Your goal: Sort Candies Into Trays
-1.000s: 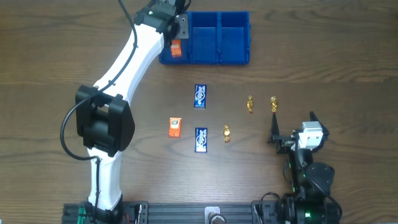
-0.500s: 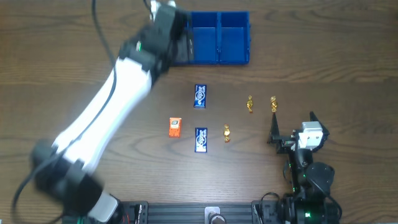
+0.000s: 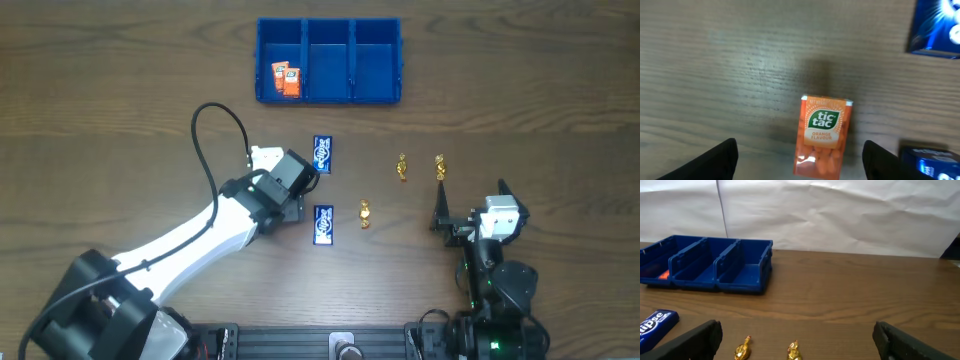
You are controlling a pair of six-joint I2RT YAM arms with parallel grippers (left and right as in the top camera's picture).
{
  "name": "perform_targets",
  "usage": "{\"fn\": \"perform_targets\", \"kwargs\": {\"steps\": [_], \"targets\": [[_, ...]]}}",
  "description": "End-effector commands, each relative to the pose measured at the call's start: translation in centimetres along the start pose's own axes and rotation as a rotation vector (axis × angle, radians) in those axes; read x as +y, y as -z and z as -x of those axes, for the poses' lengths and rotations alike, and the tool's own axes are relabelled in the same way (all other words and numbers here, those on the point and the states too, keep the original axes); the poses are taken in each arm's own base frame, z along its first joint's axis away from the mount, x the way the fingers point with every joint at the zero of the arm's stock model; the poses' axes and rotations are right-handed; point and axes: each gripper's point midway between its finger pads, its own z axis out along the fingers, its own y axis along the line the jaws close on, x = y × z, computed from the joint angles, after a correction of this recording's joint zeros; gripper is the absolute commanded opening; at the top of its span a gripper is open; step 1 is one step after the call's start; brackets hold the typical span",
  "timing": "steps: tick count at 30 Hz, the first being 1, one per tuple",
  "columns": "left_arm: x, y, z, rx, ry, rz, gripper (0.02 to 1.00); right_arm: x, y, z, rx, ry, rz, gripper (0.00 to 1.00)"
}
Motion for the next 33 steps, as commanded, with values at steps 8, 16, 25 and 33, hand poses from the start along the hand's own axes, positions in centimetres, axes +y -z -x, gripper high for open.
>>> {"fn": "perform_targets", "kwargs": {"steps": [8,16,25,33], "targets": [[-1.4,-3.3,-1.1,0.05,-0.014,-0.014,0.759,0.0,0.0,0.0,0.0,0.014,0.0,1.0],[-1.3,-4.0,-1.6,0.068,-0.021,0.002,0.687,0.0,0.0,0.0,0.0,0.015,0.0,1.0],[-1.5,-4.2,-1.6,0.066,-0.019,-0.003,0.292,0.0,0.0,0.0,0.0,0.015,0.0,0.998],[-2.4,0.5,4.5,-0.124,0.037,-0.035,0.261,0.0,0.0,0.0,0.0,0.015,0.0,1.0]]}}
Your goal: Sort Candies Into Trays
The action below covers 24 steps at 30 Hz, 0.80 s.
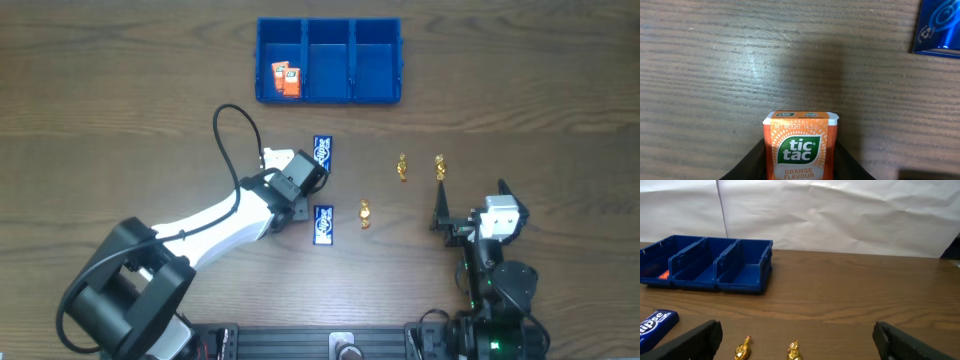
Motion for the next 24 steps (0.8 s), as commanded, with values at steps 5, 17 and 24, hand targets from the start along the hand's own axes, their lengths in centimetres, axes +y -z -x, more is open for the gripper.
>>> {"fn": "perform_targets", "kwargs": {"steps": [5,17,24], "targets": [[-1.4,11.5,14.6,-0.377,0.057,-0.016,0.259,0.0,0.0,0.0,0.0,0.015,0.0,1.0],[-1.6,11.7,31.3,-0.496,0.078,-0.041,0.279,0.0,0.0,0.0,0.0,0.015,0.0,1.0],[-1.4,5.7,30.8,-0.376,0.076,-0.059,0.297,0.0,0.0,0.0,0.0,0.015,0.0,1.0]]}}
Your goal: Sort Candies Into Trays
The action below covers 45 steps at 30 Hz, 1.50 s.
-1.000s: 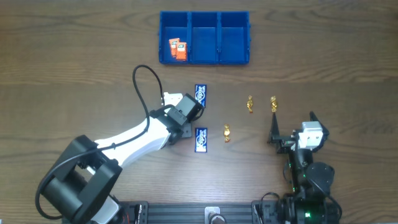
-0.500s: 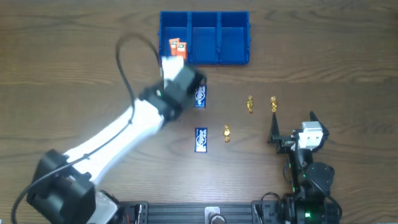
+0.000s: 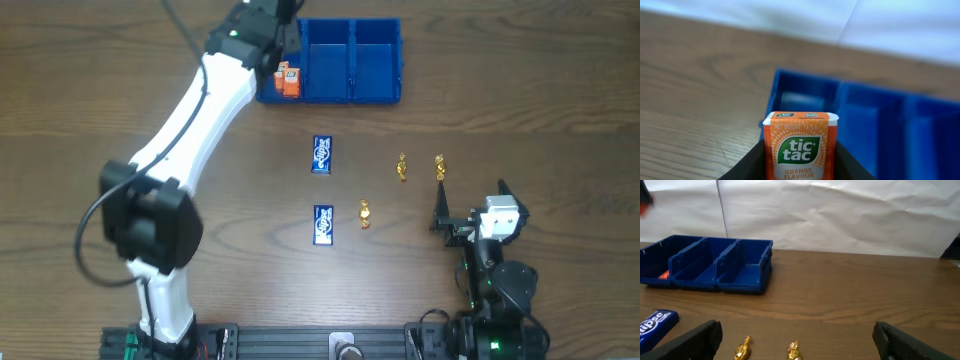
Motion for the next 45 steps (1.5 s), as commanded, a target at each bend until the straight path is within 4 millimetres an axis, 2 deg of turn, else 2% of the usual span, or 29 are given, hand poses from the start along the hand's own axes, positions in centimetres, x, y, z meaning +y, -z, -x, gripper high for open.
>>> {"fn": "perform_targets", "kwargs": {"steps": [1,6,9,10,11,13,15,17,19,22,24,25,28,31,33,35,39,41,45], "targets": [[-0.3,-2.3,-1.8,0.08,-0.025,-0.037,0.294,0.0,0.0,0.0,0.0,0.014,0.0,1.0],[-0.3,-2.5,-2.4,0.098,-0.044,-0.038,0.301,0.0,0.0,0.0,0.0,0.014,0.0,0.998],[-0.3,-2.5,-2.4,0.097,-0.056,-0.039,0.375,0.0,0.0,0.0,0.0,0.014,0.0,1.0],[-0.3,-2.5,-2.4,0.098,-0.057,-0.038,0.428,0.0,0.0,0.0,0.0,0.015,0.0,1.0],[-0.3,-2.5,-2.4,0.098,-0.063,-0.039,0.52,0.0,0.0,0.0,0.0,0.015,0.0,1.0],[-0.3,-2.5,-2.4,0.098,-0.062,-0.039,0.748,0.0,0.0,0.0,0.0,0.014,0.0,1.0],[-0.2,-2.4,-2.3,0.096,-0.061,-0.04,0.862,0.0,0.0,0.0,0.0,0.014,0.0,1.0],[-0.3,-1.2,-1.4,0.076,-0.055,-0.048,0.934,0.0,0.0,0.0,0.0,0.014,0.0,1.0],[-0.1,1.0,-0.1,0.041,-0.045,-0.064,0.947,0.0,0.0,0.0,0.0,0.015,0.0,1.0],[0.9,6.8,2.5,-0.058,-0.018,-0.093,0.95,0.0,0.0,0.0,0.0,0.015,0.0,1.0],[2.1,11.4,4.2,-0.163,0.0,-0.109,0.952,0.0,0.0,0.0,0.0,0.015,0.0,1.0],[2.8,14.4,5.0,-0.237,-0.001,-0.129,0.954,0.0,0.0,0.0,0.0,0.014,0.0,1.0],[5.5,21.7,5.7,-0.432,0.005,-0.176,0.961,0.0,0.0,0.0,0.0,0.015,0.0,1.0],[9.7,26.9,4.1,-0.593,0.04,-0.197,0.991,0.0,0.0,0.0,0.0,0.015,0.0,1.0],[12.1,28.9,2.2,-0.673,0.036,-0.21,1.0,0.0,0.0,0.0,0.0,0.015,0.0,1.0],[14.1,30.0,-0.1,-0.738,-0.001,-0.222,1.0,0.0,0.0,0.0,0.0,0.015,0.0,1.0],[17.1,30.0,-5.0,-0.82,-0.085,-0.17,1.0,0.0,0.0,0.0,0.0,0.015,0.0,1.0],[18.3,29.2,-7.4,-0.849,-0.117,-0.135,1.0,0.0,0.0,0.0,0.0,0.014,0.0,1.0],[19.7,27.0,-10.9,-0.901,-0.114,-0.103,0.998,0.0,0.0,0.0,0.0,0.015,0.0,1.0]]}}
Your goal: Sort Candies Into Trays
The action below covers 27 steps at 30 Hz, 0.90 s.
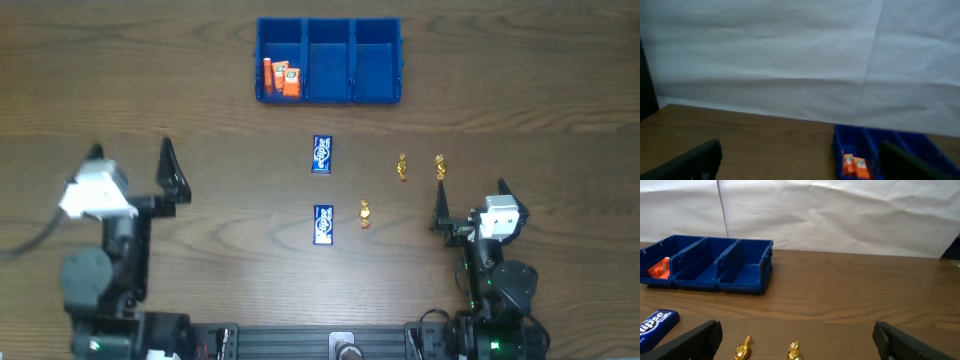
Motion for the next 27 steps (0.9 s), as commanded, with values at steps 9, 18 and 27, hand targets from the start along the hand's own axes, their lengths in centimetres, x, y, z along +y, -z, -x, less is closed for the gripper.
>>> {"fn": "perform_targets", "kwargs": {"steps": [9,18,27], "targets": [[1.5,1.5,-13.0,0.069,-0.09,-0.016,0.998,-0.1,0.0,0.0,0.0,0.015,-0.003,1.0],[1.9,2.0,-16.6,0.219,-0.096,-0.009,0.998,-0.1,0.0,0.0,0.0,0.015,-0.003,1.0],[1.9,2.0,-16.6,0.219,-0.096,-0.009,0.998,-0.1,0.0,0.0,0.0,0.015,-0.003,1.0]]}}
